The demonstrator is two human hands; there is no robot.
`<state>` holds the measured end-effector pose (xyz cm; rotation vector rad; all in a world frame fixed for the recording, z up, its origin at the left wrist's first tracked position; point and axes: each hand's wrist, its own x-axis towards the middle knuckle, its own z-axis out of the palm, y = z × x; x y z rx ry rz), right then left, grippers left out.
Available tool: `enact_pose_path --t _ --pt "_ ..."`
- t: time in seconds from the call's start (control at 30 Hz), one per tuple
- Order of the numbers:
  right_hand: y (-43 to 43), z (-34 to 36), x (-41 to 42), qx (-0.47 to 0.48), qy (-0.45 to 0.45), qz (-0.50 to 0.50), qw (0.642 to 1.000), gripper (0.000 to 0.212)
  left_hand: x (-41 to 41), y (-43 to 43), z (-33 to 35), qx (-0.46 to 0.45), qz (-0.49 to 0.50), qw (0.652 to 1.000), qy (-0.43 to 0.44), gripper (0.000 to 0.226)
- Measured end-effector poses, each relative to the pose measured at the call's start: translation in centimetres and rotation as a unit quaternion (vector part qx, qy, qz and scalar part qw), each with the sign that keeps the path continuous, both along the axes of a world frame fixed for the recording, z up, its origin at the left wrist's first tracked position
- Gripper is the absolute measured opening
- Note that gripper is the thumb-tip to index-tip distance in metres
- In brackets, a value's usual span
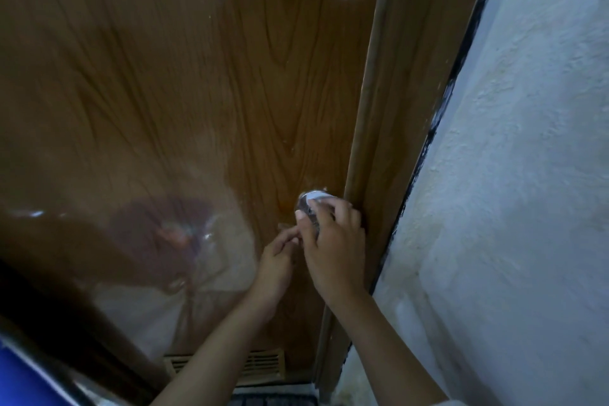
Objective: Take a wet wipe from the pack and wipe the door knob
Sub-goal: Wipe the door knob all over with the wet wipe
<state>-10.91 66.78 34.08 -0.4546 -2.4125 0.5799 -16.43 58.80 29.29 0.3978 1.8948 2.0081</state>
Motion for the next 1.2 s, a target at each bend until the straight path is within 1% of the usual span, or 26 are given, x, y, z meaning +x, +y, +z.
enact_pose_path --t 0.1,0.2,0.27,0.33,0.5,0.53,0.57,0.6,0.63,0.67,0.73,0.8,0.83,0.87,0.93,1.0,1.07,1.13,1.2 --pt "-0.2 0.6 -0.1 0.124 -0.018 -0.039 0.991 0.038 0.2 0.0 0.0 -0.009 0.013 0.999 -0.036 0.035" --pt "-0.5 0.8 -0.5 0.177 -0.05 -0.07 0.98 0.037 0.3 0.1 0.3 -0.006 0.035 0.998 -0.048 0.035" --pt "-0.6 0.8 -0.8 0.186 -0.079 -0.055 0.978 0.042 0.2 0.2 0.6 -0.005 0.047 0.998 -0.052 0.033" --pt "-0.5 0.6 -1.1 0.147 -0.092 -0.018 0.985 0.047 0.3 0.2 0.9 -0.004 0.05 0.998 -0.043 0.031" --pt "-0.4 0.8 -0.5 0.011 -0.019 0.017 1.0 0.045 0.6 0.1 2.0 0.024 0.063 0.998 0.0 0.026" --pt "-0.3 1.1 -0.4 -0.043 0.001 0.024 0.999 0.044 0.7 0.1 2.3 0.032 0.073 0.997 0.012 0.025" --pt "-0.3 1.5 -0.2 -0.124 0.031 0.033 0.991 0.041 0.7 0.1 2.7 0.039 0.084 0.995 0.026 0.025" --pt "-0.2 2.0 0.0 -0.218 0.07 0.046 0.972 0.037 0.8 0.1 3.1 0.046 0.097 0.993 0.042 0.025" --pt "-0.2 2.6 0.2 -0.302 0.106 0.06 0.946 0.032 0.8 0.0 3.5 0.054 0.109 0.991 0.057 0.025" --pt "-0.1 3.1 0.4 -0.359 0.132 0.071 0.921 0.027 0.9 0.0 3.9 0.065 0.117 0.989 0.068 0.024" --pt "0.0 3.8 0.7 -0.441 0.146 0.105 0.88 0.02 1.2 -0.1 4.7 0.093 0.117 0.986 0.069 0.024" --pt "0.0 4.3 0.8 -0.513 0.14 0.145 0.835 0.017 1.3 -0.3 5.2 0.105 0.101 0.988 0.06 0.025" --pt "0.0 4.3 0.8 -0.528 0.138 0.159 0.823 0.016 1.3 -0.5 5.4 0.103 0.088 0.989 0.058 0.025" --pt "-0.1 4.4 0.9 -0.532 0.134 0.166 0.819 0.015 1.2 -0.7 5.6 0.103 0.074 0.991 0.052 0.025" --pt "-0.1 4.4 1.0 -0.53 0.124 0.167 0.822 0.017 1.2 -1.0 5.9 0.111 0.046 0.992 0.033 0.025" --pt "0.0 4.2 1.1 -0.518 0.103 0.156 0.834 0.02 1.2 -1.3 6.2 0.124 0.029 0.991 0.029 0.024" --pt "0.0 4.1 1.1 -0.487 0.093 0.144 0.856 0.02 1.2 -1.6 6.6 0.139 0.015 0.99 0.031 0.026" --pt "0.0 4.1 1.2 -0.444 0.099 0.137 0.88 0.02 1.2 -1.7 6.9 0.143 -0.002 0.989 0.035 0.033" --pt "0.0 4.3 1.2 -0.416 0.115 0.145 0.89 0.023 1.2 -1.6 7.1 0.131 0.009 0.99 0.045 0.029"
